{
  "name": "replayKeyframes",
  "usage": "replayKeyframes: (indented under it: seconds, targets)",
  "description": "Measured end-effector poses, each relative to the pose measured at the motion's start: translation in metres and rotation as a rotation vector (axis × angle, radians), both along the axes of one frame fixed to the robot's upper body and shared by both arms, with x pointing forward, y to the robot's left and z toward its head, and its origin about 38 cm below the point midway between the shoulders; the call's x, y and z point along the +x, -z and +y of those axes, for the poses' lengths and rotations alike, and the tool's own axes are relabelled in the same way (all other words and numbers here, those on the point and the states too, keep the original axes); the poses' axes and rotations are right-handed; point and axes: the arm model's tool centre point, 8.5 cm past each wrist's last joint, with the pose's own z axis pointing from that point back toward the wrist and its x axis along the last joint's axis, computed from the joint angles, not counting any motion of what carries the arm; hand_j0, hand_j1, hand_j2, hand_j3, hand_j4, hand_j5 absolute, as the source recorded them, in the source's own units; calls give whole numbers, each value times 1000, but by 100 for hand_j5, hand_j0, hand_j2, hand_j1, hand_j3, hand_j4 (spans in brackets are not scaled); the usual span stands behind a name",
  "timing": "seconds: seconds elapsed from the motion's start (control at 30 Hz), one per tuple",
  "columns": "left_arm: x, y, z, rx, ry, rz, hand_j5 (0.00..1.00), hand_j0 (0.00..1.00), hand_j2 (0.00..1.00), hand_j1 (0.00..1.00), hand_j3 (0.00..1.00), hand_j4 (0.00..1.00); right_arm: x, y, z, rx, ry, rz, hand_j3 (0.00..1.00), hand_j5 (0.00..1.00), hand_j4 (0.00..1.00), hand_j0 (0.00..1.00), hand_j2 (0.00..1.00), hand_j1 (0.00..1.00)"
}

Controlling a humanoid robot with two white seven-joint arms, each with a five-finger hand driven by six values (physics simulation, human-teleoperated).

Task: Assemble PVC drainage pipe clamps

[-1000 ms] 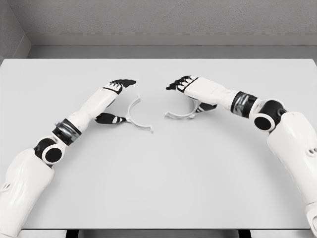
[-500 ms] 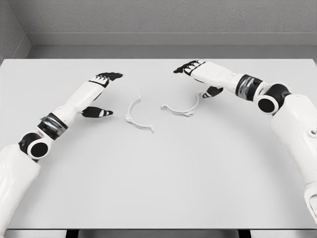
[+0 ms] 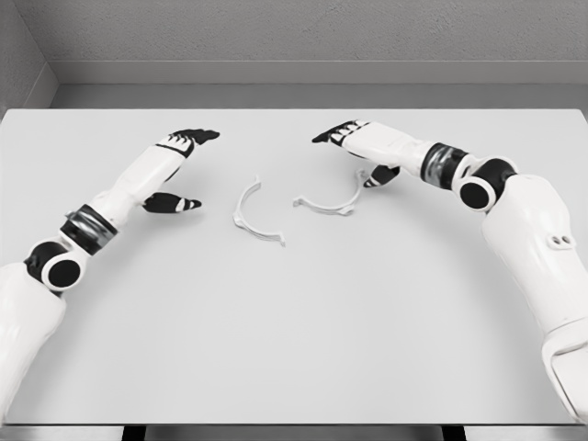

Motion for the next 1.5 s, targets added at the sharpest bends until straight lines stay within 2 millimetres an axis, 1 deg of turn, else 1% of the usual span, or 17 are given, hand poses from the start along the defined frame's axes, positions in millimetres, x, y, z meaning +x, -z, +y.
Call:
replayKeyframes:
  seconds: [0.13, 0.2, 0.4, 0.47, 0.57, 0.67, 0.77, 0.8, 0.87, 0.93, 0.97, 1.1, 1.2, 1.37, 1.5]
  targets:
    - [1, -4, 9, 16, -9, -7, 100, 100, 100, 100, 100, 100, 0, 1, 7, 7, -8, 3, 100, 100, 100, 100, 100, 100]
    - [1, -5, 11, 20, -12, -7, 100, 100, 100, 100, 100, 100, 2, -3, 13, 11, -15, -4, 100, 100, 100, 100, 100, 100]
    - [2, -6, 13, 24, -14, -7, 100, 100, 100, 100, 100, 100, 4, -7, 31, 14, -41, -11, 100, 100, 100, 100, 100, 100]
    - [2, -6, 13, 24, -14, -7, 100, 100, 100, 100, 100, 100, 8, -13, 39, 18, -48, -17, 100, 100, 100, 100, 100, 100]
    - [2, -6, 14, 24, -15, -8, 100, 100, 100, 100, 100, 100, 9, -11, 51, 18, -63, -6, 100, 100, 100, 100, 100, 100]
    - [2, -6, 14, 24, -16, -8, 100, 100, 100, 100, 100, 100, 9, -11, 59, 21, -74, -3, 100, 100, 100, 100, 100, 100]
    - [2, -6, 14, 24, -16, -9, 100, 100, 100, 100, 100, 100, 18, -40, 66, 29, -88, -56, 100, 100, 100, 100, 100, 100]
    - [2, -6, 14, 24, -15, -9, 100, 100, 100, 100, 100, 100, 19, -45, 67, 32, -93, -67, 100, 100, 100, 100, 100, 100]
    - [2, -6, 14, 24, -16, -7, 100, 100, 100, 100, 100, 100, 19, -50, 65, 31, -94, -75, 100, 100, 100, 100, 100, 100]
    - [2, -6, 14, 24, -15, -9, 100, 100, 100, 100, 100, 100, 24, -57, 58, 22, -79, -83, 100, 100, 100, 100, 100, 100]
    - [2, -6, 14, 24, -16, -8, 100, 100, 100, 100, 100, 100, 27, -56, 54, 17, -66, -75, 100, 100, 100, 100, 100, 100]
    - [2, -6, 14, 24, -16, -8, 100, 100, 100, 100, 100, 100, 31, -41, 39, -1, -25, -28, 100, 100, 100, 100, 100, 100]
    - [2, -6, 14, 24, -15, -9, 100, 100, 100, 100, 100, 100, 31, -29, 32, -12, -6, 3, 100, 100, 100, 100, 100, 100]
    - [4, -7, 15, 25, -19, -8, 100, 100, 100, 100, 100, 100, 32, -19, 27, -22, 11, 32, 100, 100, 100, 100, 100, 100]
    - [4, -6, 15, 24, -20, -7, 100, 100, 100, 100, 100, 100, 31, -12, 28, -24, 16, 53, 100, 100, 100, 100, 100, 100]
